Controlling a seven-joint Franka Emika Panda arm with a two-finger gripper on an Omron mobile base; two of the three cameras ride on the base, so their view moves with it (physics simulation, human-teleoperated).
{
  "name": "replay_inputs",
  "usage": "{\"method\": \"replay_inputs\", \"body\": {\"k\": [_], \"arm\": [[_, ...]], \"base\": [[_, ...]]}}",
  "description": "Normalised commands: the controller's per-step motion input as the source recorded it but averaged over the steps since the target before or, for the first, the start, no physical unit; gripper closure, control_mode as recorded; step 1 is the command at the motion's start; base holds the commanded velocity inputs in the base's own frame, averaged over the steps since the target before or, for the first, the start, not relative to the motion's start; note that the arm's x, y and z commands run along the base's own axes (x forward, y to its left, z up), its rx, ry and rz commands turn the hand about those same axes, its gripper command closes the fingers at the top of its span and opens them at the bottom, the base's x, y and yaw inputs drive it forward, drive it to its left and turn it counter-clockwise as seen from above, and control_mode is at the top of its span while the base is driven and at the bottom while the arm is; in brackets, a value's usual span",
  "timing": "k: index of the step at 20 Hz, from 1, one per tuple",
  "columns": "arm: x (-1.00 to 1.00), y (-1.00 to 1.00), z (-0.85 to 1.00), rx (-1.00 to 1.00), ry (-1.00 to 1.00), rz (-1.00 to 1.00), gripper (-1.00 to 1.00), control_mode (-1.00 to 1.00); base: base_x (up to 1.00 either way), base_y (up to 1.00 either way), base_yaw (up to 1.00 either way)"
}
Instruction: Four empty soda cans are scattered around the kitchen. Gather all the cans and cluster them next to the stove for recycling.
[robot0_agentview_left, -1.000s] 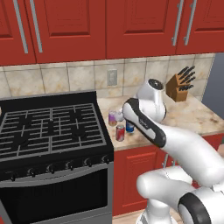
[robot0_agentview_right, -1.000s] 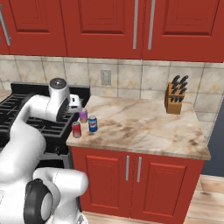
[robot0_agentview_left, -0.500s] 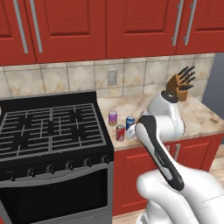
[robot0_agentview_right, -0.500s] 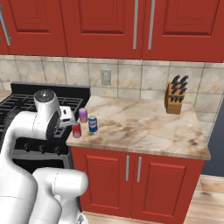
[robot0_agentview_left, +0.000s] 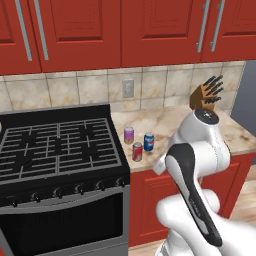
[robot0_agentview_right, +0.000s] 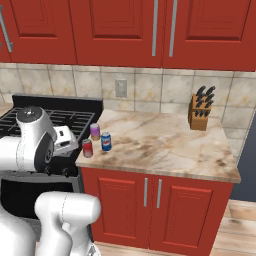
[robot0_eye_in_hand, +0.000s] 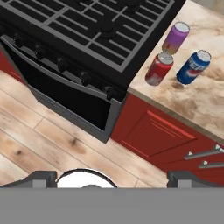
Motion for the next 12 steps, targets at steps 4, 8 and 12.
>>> {"method": "replay_inputs", "body": {"k": [4,8,12], "arm": [[-0.61,-0.21,0.39,0.0,-0.05,0.01,-1.0,-1.0],[-0.67,-0.3,0.48,0.03,-0.04,0.0,-1.0,-1.0],[-0.86,-0.34,0.15,0.01,-0.15,0.02,-1.0,-1.0]], "base": [[0.0,0.0,0.0],[0.0,0.0,0.0],[0.0,0.0,0.0]]}}
